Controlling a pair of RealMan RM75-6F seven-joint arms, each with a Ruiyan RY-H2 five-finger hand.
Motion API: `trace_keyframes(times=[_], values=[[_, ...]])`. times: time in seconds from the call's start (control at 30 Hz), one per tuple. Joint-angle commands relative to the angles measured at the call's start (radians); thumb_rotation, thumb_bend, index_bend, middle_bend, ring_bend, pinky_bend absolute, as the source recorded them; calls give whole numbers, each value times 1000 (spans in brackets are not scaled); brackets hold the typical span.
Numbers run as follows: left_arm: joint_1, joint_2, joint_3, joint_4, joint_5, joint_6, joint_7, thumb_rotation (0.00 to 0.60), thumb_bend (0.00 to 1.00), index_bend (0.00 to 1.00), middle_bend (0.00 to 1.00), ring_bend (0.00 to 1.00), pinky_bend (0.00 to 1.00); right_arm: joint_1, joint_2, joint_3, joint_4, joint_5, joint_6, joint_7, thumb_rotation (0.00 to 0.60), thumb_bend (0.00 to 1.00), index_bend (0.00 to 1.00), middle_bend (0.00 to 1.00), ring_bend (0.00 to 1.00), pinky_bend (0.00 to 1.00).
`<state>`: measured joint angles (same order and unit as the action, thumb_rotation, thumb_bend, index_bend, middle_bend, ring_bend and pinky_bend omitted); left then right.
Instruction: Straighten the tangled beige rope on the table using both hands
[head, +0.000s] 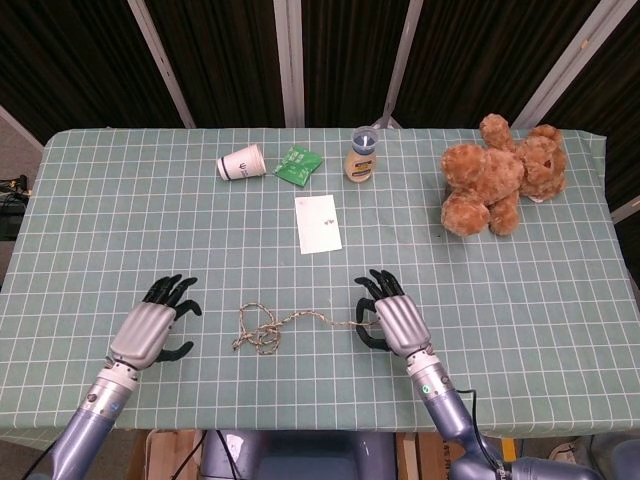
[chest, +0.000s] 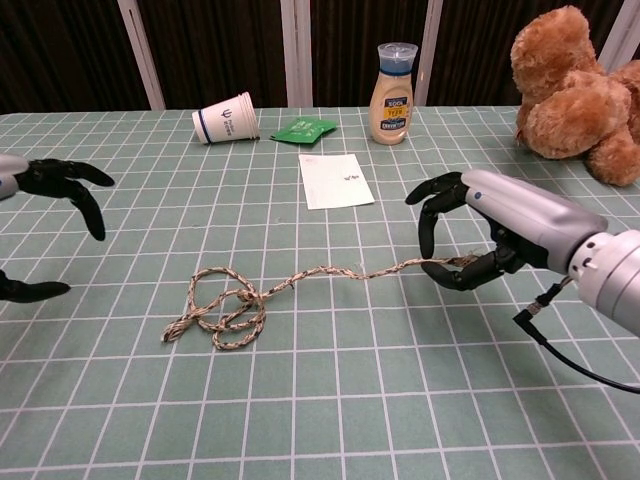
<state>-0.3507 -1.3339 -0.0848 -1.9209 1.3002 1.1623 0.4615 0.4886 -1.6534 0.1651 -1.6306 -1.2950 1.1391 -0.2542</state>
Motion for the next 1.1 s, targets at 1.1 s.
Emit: trace_keyframes(times=[1.1], values=[[-96,-353,-13,125,-253,40,183,600,422,479,101,0,0,-2,13,-1,-8,44,16,-8,600,446,636,196,0,0]])
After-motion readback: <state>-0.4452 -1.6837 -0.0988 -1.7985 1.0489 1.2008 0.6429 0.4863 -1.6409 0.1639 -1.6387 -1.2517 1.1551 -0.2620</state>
